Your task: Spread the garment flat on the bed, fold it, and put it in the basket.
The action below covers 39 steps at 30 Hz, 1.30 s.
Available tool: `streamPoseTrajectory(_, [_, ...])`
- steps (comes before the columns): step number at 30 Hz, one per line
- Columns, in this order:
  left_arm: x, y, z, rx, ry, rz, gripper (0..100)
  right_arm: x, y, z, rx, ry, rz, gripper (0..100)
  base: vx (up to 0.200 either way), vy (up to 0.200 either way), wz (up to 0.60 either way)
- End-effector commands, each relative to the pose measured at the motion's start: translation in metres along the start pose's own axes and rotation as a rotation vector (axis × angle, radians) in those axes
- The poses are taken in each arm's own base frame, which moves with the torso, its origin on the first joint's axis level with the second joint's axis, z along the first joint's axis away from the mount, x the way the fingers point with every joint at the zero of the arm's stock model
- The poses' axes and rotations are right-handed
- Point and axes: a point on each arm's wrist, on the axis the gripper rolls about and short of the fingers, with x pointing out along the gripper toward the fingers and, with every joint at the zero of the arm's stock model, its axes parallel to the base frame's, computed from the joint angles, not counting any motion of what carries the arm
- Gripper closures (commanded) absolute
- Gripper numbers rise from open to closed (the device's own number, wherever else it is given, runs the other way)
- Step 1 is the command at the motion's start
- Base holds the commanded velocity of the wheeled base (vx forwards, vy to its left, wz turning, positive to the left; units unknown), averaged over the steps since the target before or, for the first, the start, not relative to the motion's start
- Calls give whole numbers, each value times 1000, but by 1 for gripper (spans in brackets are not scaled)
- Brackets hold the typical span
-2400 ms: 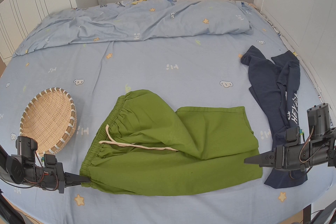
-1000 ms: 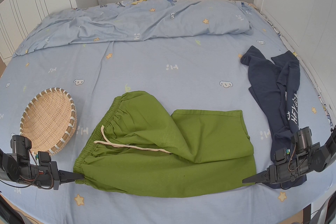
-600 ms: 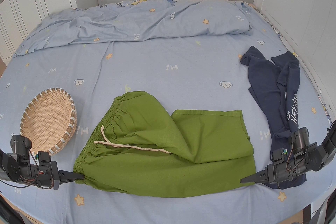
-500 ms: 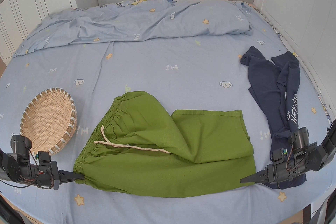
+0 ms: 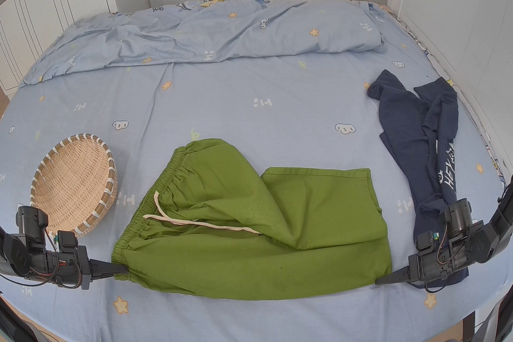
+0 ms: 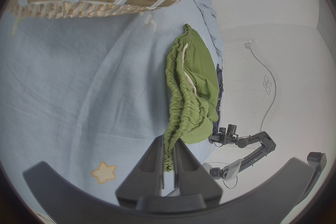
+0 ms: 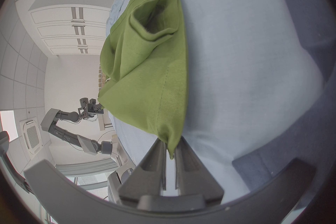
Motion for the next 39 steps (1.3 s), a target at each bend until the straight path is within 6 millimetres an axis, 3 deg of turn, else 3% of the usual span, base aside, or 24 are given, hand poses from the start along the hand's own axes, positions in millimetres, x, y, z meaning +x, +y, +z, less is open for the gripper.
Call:
streamPoseTrajectory(1, [-1, 1, 0, -7, -4, 4, 100, -6, -3, -2, 17, -19, -6, 100, 0, 0, 0])
streamPoseTrajectory(5, [0, 1, -2, -18, 6, 10, 100, -9, -4, -6, 31, -20, -13, 100, 0, 0, 0])
streamPoseTrajectory(10, [0, -1, -12, -100, 80, 39, 100, -19, 18, -24, -24, -16, -8, 100, 0, 0, 0])
streamPoseTrajectory(15, [-3, -6, -15, -106, 121, 79, 100, -24, 28, -35, -18, 17, -25, 100, 0, 0, 0])
streamPoseTrajectory(21, [-4, 4, -19, -15, 262, 278, 100, -22, 26, -54, 12, 106, -95, 100, 0, 0, 0])
streamPoseTrajectory(39, [0, 7, -26, -19, 361, 324, 100, -17, 21, -55, 35, 134, -103, 100, 0, 0, 0])
